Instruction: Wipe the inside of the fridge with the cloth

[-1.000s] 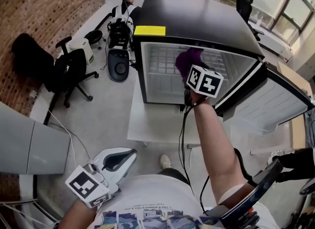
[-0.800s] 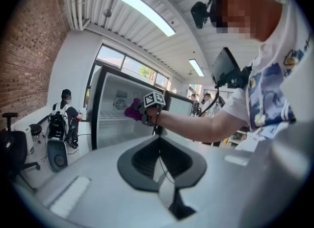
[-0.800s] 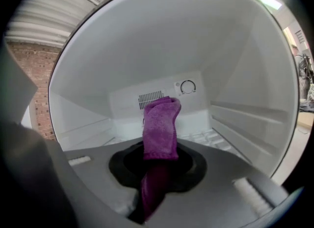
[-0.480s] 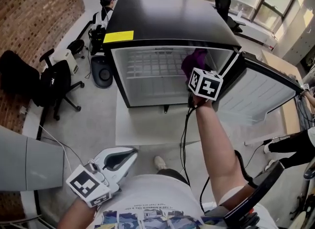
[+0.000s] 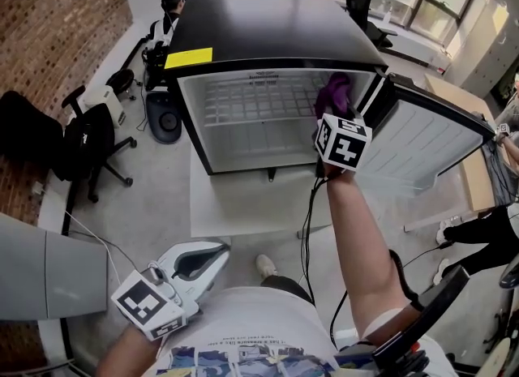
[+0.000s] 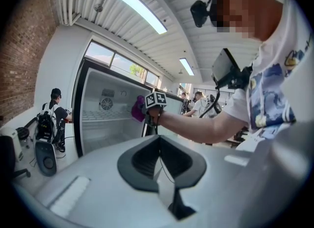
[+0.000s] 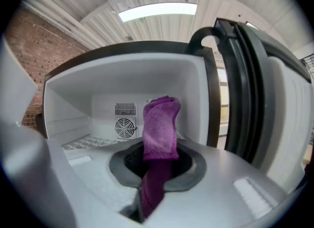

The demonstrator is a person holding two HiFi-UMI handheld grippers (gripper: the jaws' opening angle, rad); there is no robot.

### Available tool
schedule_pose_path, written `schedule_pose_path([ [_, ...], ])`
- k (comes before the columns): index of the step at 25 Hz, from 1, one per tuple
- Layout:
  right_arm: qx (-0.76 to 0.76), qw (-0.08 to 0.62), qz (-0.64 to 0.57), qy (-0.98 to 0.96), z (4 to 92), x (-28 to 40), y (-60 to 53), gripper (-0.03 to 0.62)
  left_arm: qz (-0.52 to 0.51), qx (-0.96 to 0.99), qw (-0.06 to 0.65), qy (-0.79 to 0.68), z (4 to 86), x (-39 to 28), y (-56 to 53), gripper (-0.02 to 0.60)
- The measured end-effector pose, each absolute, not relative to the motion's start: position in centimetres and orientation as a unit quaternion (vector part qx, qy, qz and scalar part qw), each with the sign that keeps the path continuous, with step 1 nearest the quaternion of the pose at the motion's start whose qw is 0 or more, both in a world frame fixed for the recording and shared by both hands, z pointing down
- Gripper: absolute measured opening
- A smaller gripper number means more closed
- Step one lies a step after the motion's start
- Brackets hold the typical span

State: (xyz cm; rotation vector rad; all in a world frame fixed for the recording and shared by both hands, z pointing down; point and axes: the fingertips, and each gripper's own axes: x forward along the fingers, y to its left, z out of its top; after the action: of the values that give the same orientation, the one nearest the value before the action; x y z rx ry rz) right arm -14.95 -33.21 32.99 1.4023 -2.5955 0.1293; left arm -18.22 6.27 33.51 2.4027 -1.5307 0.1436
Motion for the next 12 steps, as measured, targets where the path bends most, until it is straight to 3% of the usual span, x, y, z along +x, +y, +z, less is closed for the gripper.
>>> schedule_pose_path([
  [6,0.439,0.067,0.011,-0.896,30.4,-14.9,-28.8,0.052,0.047,0.832,0.145,-0.534,33.7,-18.2,8.1,0.006],
  [12,0.357,0.086,-0.024,-0.93,31.0,-16.7,-22.0,0.052,0.036,0.829,0.15,-0.538,34.1,-17.6,10.0,0.006],
])
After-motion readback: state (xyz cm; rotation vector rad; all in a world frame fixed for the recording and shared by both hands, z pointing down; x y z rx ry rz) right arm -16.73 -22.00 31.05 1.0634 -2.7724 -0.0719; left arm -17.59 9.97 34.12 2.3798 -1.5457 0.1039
